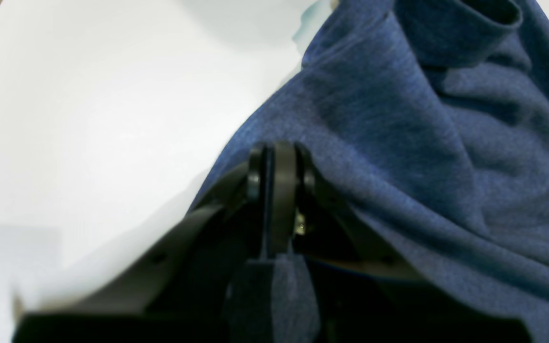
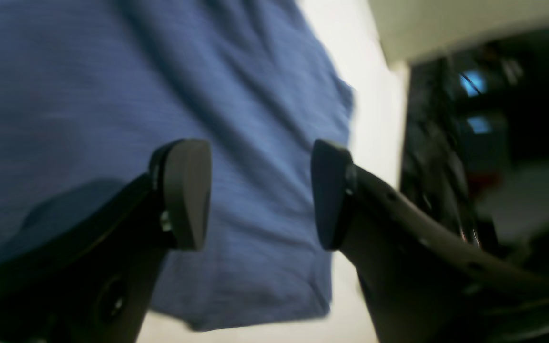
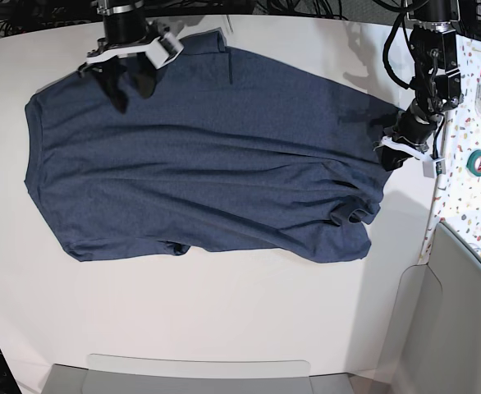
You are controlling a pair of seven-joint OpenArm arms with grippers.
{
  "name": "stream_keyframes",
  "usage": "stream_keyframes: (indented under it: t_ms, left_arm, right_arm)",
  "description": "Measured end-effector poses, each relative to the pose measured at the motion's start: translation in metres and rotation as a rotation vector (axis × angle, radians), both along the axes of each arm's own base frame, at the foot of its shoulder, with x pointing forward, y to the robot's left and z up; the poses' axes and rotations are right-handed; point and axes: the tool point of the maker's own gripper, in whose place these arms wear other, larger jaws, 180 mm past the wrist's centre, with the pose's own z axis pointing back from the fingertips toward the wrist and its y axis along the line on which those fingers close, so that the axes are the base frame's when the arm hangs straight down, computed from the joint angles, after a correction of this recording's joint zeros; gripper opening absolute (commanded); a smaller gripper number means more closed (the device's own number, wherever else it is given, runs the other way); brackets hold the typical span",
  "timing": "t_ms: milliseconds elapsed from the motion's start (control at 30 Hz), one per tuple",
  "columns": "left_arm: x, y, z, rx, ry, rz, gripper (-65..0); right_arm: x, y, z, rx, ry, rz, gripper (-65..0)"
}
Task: Layout the t-shirt on the table in an organized manner, then fold the t-shirt properly
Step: 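Drag the collar with the right gripper toward the shirt's shoulder corner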
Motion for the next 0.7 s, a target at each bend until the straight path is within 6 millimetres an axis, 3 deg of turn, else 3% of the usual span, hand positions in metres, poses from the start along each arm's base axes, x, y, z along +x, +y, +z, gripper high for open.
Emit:
stream_keyframes:
  t_ms: [100,233,367,533,700]
  left_arm:
    - [0.004,-0.003,0.001,-0.003,-0.002,-0.007,-61.6]
    - [0.007,-0.002,0.001,0.0,0.006,-0.006,-61.6]
    - [0.008,-0.002,0.002,-0.005,0.003,-0.006,-61.6]
    - [0.01,-0.004,0.001,0.009,0.0,-0.011,-61.6]
    - [0.013,-0.013,-0.001,0.021,0.001,-0.034,-61.6]
  right_arm:
    - [0.007,-0.028,0.01,0.035,-0.059,-0.157,-32.0]
    - [-0.002,-0.054,-0.006,0.254,-0.01,-0.387,-32.0]
    - [-0.025,-0.101,-0.025,0.581,0.014,-0.664,-32.0]
    - [-0.038,-0.097,-0.044,1.143,0.131,-0.806,-32.1]
    - [-0.041,-0.092,-0.043,1.331,0.14,-0.841,-32.1]
